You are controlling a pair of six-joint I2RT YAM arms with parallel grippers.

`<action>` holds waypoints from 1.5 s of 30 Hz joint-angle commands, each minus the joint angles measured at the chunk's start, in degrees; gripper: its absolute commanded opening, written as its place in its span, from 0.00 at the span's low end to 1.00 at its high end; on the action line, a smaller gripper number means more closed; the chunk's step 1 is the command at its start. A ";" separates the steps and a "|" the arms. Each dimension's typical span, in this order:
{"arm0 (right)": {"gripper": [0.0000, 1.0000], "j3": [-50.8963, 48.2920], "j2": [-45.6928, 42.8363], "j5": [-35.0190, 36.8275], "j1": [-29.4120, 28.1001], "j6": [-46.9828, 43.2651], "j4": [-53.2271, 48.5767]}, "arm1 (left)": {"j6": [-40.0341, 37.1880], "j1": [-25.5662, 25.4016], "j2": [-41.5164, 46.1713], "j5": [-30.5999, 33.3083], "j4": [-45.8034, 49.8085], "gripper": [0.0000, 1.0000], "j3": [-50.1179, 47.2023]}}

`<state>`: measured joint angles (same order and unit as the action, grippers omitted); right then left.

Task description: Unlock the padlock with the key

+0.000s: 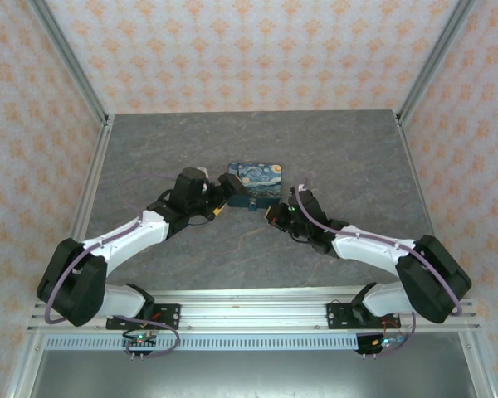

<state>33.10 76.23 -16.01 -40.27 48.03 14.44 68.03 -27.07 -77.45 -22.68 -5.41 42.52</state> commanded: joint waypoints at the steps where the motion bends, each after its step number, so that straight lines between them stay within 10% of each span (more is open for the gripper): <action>1: 0.00 -0.88 -1.63 -0.25 0.63 3.32 6.74 | 10.29 -0.47 -1.34 -2.79 -8.00 0.94 -1.82; 19: 0.00 0.01 -5.27 7.32 0.77 -4.84 -27.49 | 0.80 -0.45 5.00 4.29 7.18 0.95 -0.67; 25: 0.44 2.98 -1.29 7.54 0.79 -7.74 -29.91 | -0.38 -0.51 4.73 5.00 7.90 0.95 -1.07; 45: 0.44 8.85 5.04 11.20 0.22 -11.18 -41.88 | -1.67 -0.44 3.94 6.72 9.06 0.98 -1.04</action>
<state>40.05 80.27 -7.20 -39.72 37.80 -24.91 67.40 -27.07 -73.36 -17.52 2.22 41.52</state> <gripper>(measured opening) 0.441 0.976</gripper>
